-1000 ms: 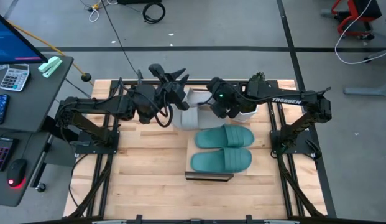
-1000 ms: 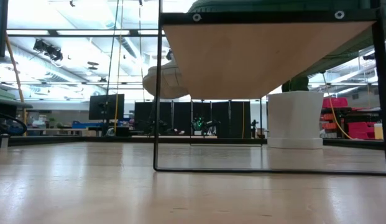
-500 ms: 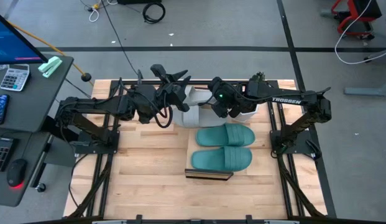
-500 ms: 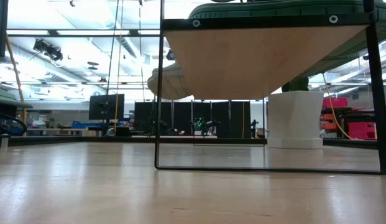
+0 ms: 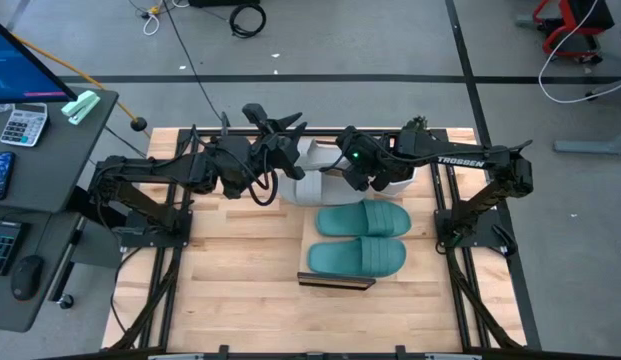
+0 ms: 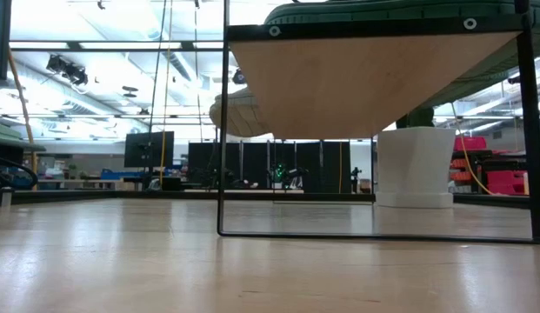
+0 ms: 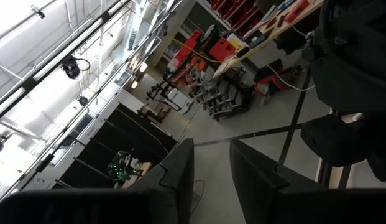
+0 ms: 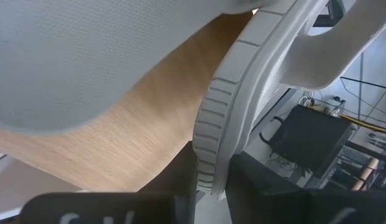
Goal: Pick and place slides into the shelf
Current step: Put the gray slide on the shelf
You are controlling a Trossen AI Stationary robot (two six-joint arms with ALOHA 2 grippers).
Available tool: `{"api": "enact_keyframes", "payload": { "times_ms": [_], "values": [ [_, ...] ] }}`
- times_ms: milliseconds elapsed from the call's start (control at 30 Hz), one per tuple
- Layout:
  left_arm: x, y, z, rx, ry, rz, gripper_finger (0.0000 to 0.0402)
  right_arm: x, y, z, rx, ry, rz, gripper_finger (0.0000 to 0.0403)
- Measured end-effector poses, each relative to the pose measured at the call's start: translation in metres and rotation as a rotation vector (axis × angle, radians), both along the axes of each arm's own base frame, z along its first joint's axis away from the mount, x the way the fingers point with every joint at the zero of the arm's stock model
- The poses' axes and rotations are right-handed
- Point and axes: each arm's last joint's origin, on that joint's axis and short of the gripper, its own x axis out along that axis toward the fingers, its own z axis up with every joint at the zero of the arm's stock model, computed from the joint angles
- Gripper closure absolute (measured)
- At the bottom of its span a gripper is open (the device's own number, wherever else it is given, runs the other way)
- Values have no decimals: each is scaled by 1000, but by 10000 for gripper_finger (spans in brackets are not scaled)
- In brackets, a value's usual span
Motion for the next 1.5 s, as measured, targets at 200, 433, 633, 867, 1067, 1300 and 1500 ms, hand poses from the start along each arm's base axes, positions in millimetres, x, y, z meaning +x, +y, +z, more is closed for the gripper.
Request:
{"api": "enact_keyframes", "payload": {
  "times_ms": [200,433,633,867,1067,1300,1500],
  "values": [
    [0,0,0,0,0,0,294,0,1,0,3,5,6,340],
    [0,0,0,0,0,0,294,-1,4,-1,3,28,19,332],
    [0,0,0,0,0,0,294,-3,4,-3,12,60,17,294],
    [0,0,0,0,0,0,294,-6,5,-5,24,87,16,245],
    [0,0,0,0,0,0,294,-5,8,-4,5,77,-3,222],
    [0,0,0,0,0,0,294,-8,20,3,-9,33,-15,224],
    [0,0,0,-2,-1,-3,294,-14,30,10,-18,11,-20,226]
  ]
}}
